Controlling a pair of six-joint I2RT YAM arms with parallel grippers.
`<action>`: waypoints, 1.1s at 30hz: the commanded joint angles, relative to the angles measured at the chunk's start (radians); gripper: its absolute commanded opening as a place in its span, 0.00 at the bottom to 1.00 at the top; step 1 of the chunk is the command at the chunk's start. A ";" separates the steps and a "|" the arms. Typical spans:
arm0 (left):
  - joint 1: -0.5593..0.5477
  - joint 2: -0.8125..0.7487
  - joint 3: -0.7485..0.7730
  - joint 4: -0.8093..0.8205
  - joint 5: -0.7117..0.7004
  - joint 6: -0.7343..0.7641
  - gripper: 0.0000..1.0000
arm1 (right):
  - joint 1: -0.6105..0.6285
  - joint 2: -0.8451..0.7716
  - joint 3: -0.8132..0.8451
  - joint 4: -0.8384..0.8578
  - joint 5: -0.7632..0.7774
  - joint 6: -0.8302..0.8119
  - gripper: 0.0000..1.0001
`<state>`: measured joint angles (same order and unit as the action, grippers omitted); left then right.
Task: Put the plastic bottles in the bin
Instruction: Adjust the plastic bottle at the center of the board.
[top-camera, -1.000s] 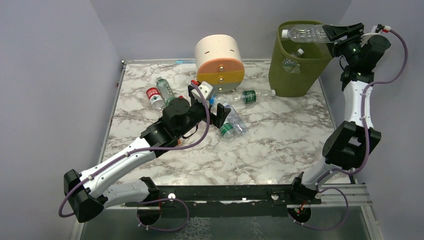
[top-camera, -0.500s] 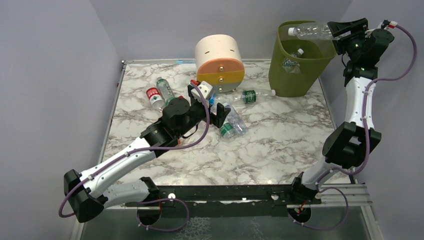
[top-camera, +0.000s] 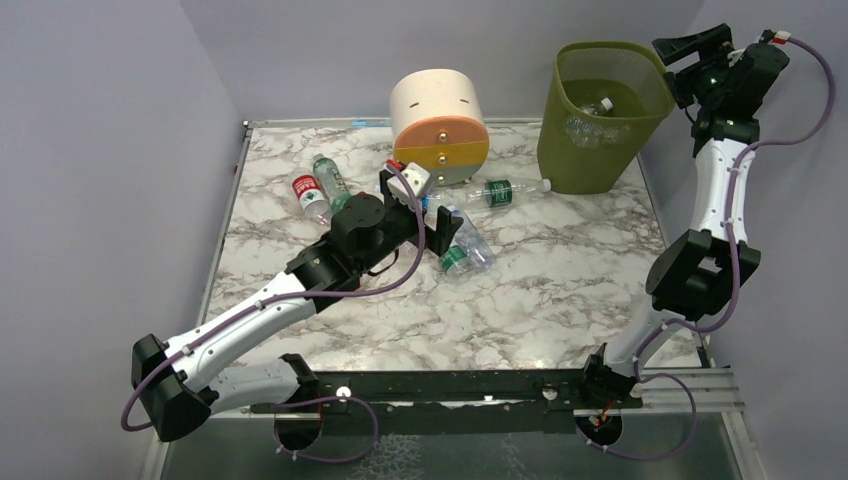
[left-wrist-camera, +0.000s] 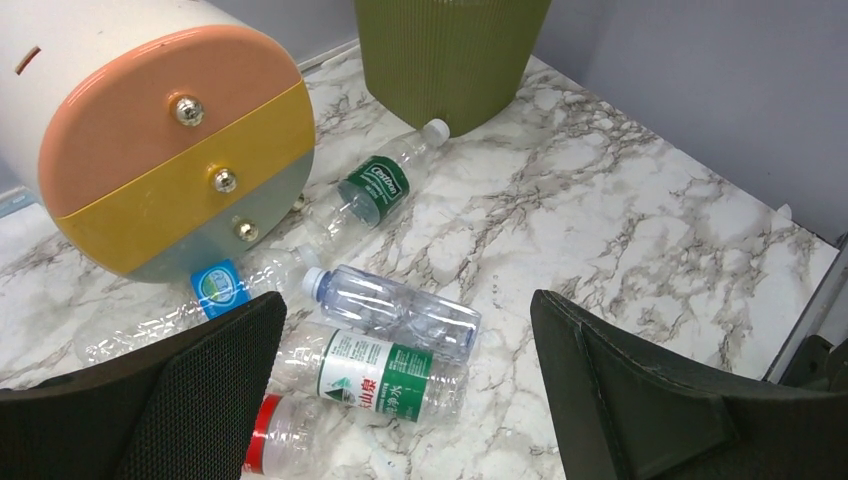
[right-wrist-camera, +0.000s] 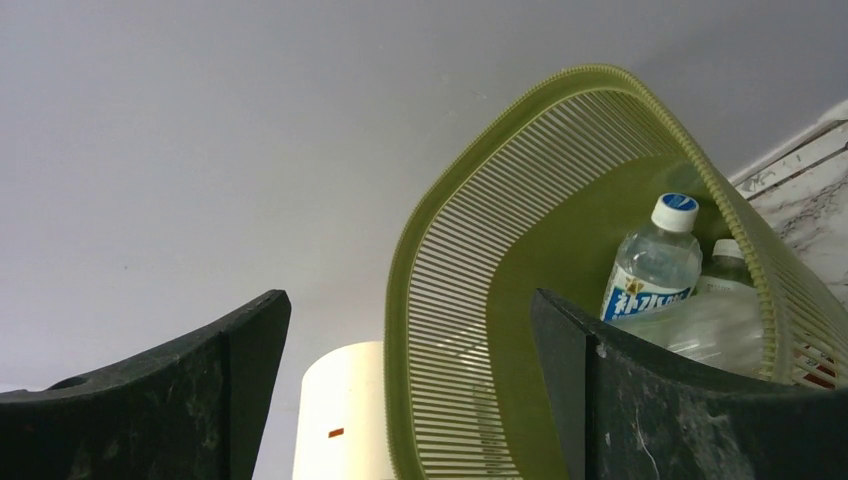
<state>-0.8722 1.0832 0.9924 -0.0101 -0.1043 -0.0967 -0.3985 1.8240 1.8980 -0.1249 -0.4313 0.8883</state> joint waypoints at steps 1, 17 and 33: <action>0.003 0.008 0.008 0.013 0.011 -0.009 0.99 | 0.015 -0.024 0.006 -0.016 -0.039 -0.039 0.92; 0.003 0.149 0.037 0.069 0.034 0.015 0.99 | 0.251 -0.328 -0.151 -0.085 -0.057 -0.216 0.93; 0.003 0.136 -0.092 0.167 0.103 -0.069 0.99 | 0.555 -0.331 -0.441 -0.090 -0.013 -0.438 0.92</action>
<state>-0.8722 1.2617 0.9398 0.1112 -0.0429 -0.1291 0.1371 1.4311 1.4715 -0.2226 -0.4313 0.5247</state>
